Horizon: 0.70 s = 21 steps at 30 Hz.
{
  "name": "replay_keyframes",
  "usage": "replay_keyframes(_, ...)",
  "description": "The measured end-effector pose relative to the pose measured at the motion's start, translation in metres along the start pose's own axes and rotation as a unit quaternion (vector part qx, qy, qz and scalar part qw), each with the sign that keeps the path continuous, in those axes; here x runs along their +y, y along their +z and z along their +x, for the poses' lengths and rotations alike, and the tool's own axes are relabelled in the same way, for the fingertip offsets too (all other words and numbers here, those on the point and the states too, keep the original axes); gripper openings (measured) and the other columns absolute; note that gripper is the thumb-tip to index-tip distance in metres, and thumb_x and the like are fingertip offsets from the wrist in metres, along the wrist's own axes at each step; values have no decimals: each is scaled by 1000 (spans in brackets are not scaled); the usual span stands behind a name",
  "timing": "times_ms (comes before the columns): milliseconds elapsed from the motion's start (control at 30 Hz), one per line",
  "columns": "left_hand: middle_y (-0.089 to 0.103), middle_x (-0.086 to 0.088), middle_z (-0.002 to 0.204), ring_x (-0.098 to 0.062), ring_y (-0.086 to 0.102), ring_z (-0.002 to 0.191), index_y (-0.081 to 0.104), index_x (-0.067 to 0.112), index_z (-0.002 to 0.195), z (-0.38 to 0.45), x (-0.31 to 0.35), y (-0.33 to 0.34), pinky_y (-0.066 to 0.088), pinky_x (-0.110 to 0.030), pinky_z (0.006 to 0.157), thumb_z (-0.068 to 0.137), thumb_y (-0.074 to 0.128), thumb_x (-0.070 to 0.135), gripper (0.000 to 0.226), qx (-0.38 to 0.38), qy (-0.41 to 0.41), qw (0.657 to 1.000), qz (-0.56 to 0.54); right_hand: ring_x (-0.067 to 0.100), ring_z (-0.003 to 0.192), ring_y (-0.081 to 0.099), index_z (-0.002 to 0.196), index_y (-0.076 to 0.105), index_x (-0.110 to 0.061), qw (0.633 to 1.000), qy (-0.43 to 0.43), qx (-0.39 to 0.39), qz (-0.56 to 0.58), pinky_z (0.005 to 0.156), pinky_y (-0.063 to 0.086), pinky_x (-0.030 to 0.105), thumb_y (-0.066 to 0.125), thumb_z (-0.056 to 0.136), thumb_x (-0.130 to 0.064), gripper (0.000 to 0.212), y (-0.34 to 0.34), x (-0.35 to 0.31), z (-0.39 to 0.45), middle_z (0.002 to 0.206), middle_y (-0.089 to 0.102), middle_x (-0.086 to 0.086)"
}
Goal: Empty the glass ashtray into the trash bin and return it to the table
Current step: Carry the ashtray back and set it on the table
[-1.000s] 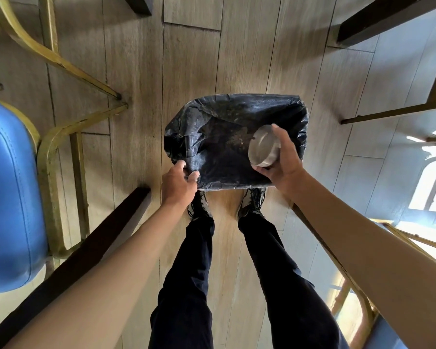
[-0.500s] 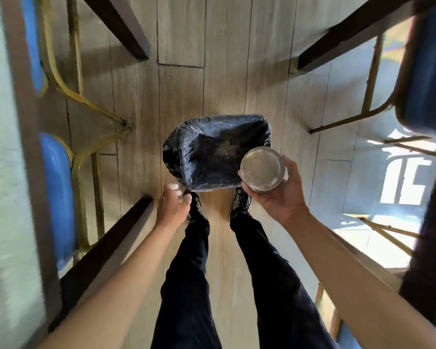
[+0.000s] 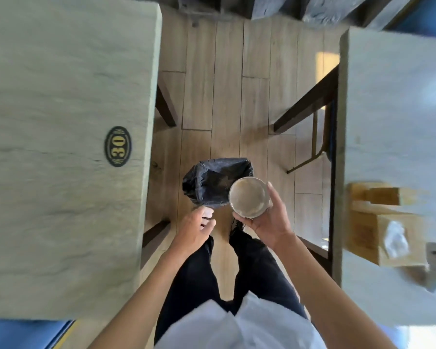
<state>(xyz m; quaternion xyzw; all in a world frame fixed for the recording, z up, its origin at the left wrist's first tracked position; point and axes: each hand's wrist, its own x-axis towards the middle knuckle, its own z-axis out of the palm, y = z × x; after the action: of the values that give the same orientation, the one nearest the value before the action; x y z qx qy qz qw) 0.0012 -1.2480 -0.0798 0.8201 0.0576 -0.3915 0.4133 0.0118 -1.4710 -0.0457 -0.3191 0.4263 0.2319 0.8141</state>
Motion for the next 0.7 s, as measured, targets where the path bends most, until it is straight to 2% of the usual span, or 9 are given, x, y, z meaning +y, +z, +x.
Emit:
replay_keyframes(100,62,2,134,-10,68,111,52,19,135,-41,20,-18,58,-28,92,89,73,29,51,32,57,998,-24,37,123,65,134,69,-20,999,-6,-7,-32,84,64,50,55,99,-60,55,21,-2,-43,139,66,18)
replay_keyframes(167,55,12,137,-3,63,114,45,24,141,-66,33,-31,54,-20,92,82,80,34,69,54,95,994,-28,39,123,62,138,65,-19,998,-7,-26,-64,76,65,47,55,98,-63,60,35,-3,-65,145,61,22)
replay_keyframes(233,47,19,140,3,57,119,37,28,146,-89,47,-47,48,-12,92,75,84,40,86,76,134,988,-24,41,118,64,135,68,-21,993,-7,-46,-106,67,66,43,53,99,-64,58,51,-2,-81,143,62,24)
replay_keyframes(300,42,21,144,6,52,125,31,31,149,-110,58,-60,44,-11,98,70,87,44,97,92,169,981,-25,41,111,66,132,70,-23,987,-16,-63,-148,60,67,40,50,100,-65,57,65,0,-93,139,64,26)
replay_keyframes(400,41,22,147,5,45,134,29,32,151,-140,71,-68,37,-9,107,68,88,47,103,130,208,969,-22,35,101,70,130,72,-20,974,-43,-99,-201,61,64,39,45,101,-63,58,84,1,-105,126,71,25)
replay_keyframes(500,41,25,146,9,40,136,28,29,153,-164,81,-67,34,-6,108,65,91,47,109,198,218,955,-45,30,94,72,131,71,-11,955,-49,-134,-261,67,57,40,43,102,-61,64,100,1,-112,119,72,23)
replay_keyframes(600,42,25,144,12,38,136,33,26,151,-184,88,-62,32,-3,106,66,91,45,105,281,212,934,-63,29,78,68,129,71,-12,930,-33,-164,-328,54,50,32,44,99,-68,69,116,0,-120,107,70,27)
replay_keyframes(667,43,21,146,7,39,138,34,26,150,-198,90,-55,34,-7,108,67,91,45,103,320,198,924,-70,28,70,66,127,72,-11,899,-15,-200,-390,52,48,30,44,97,-71,73,123,1,-124,96,71,27)
replay_keyframes(700,44,19,147,2,41,139,34,26,149,-204,89,-51,37,-11,110,67,91,46,102,337,192,919,-70,22,61,65,126,72,-9,878,-8,-220,-426,48,47,28,44,97,-73,76,125,3,-123,85,72,21)
